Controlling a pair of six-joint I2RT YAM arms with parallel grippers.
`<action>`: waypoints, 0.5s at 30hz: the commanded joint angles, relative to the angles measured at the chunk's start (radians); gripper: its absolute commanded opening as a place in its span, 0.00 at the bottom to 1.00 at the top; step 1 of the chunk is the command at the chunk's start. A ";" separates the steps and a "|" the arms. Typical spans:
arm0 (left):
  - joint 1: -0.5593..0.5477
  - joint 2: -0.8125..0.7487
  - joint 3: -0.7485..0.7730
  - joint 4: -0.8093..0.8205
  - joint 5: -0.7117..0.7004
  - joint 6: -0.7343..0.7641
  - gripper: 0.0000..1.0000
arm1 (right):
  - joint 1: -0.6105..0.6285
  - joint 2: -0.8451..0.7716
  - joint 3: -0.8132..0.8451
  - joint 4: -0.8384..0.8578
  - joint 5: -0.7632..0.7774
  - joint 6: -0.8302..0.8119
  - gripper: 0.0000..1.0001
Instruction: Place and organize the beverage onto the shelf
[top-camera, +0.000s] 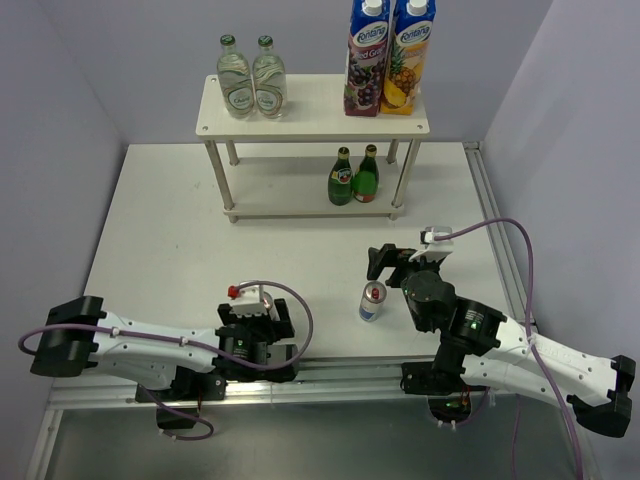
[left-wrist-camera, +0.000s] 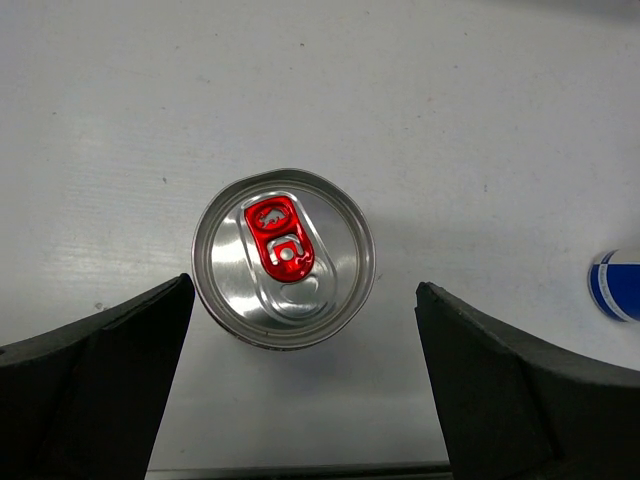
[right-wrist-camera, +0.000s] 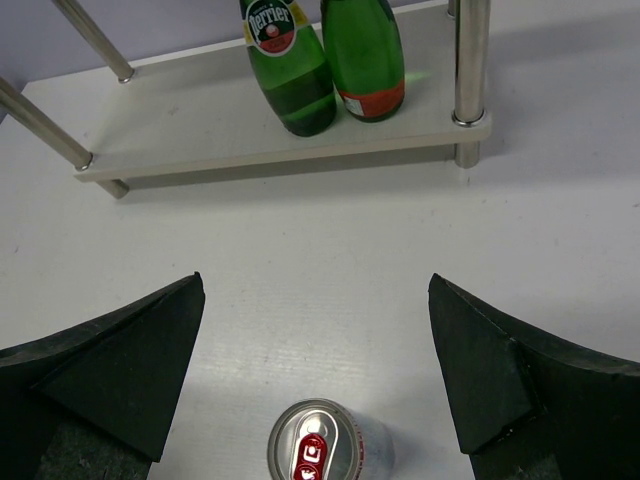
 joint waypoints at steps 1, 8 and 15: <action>0.014 0.016 -0.030 0.127 -0.045 0.075 0.99 | 0.004 -0.010 -0.005 0.013 0.000 0.012 1.00; 0.079 0.048 -0.083 0.320 -0.036 0.236 0.99 | 0.004 -0.004 -0.003 0.015 -0.002 0.008 1.00; 0.137 0.109 -0.110 0.408 -0.031 0.259 0.96 | 0.005 0.013 0.001 0.021 -0.006 0.005 1.00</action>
